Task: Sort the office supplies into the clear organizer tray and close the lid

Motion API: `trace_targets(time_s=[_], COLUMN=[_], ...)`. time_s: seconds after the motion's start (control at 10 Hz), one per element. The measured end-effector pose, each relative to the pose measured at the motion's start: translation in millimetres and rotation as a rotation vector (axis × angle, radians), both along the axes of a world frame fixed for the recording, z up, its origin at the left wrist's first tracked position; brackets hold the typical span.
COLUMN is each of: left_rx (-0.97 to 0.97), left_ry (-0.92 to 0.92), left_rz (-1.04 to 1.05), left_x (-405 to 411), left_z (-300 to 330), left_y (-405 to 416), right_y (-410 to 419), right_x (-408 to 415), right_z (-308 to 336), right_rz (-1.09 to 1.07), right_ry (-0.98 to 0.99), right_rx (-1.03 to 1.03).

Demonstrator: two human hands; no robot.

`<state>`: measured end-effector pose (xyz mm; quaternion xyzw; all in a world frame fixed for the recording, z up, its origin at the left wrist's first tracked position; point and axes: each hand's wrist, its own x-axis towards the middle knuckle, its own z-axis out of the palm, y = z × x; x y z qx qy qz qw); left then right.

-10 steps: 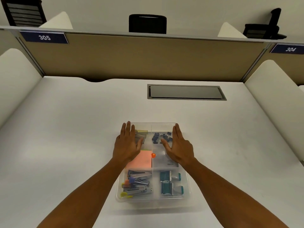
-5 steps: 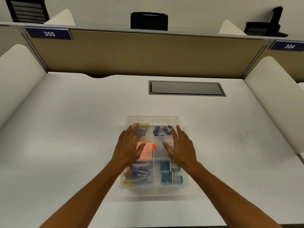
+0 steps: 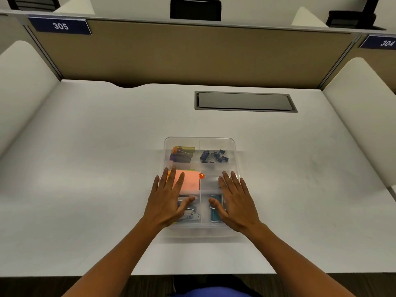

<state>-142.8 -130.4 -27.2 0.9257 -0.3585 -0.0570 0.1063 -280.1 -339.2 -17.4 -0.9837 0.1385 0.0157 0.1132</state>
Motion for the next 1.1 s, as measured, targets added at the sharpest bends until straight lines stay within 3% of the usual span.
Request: trace_targets(time_s=[0.8, 1.1], left_rx=[0.125, 0.173], left_ry=[-0.057, -0.063], left_rz=[0.013, 0.047], left_x=[-3.7, 8.7], left_z=[11.7, 40.4], left_y=[-4.4, -24.2], right_y=[2.9, 4.0], right_x=[3.1, 14.8], right_z=[7.0, 22.1], right_rz=[-0.009, -0.077], right_ry=[-0.008, 0.008], right_rx=[-0.015, 0.076])
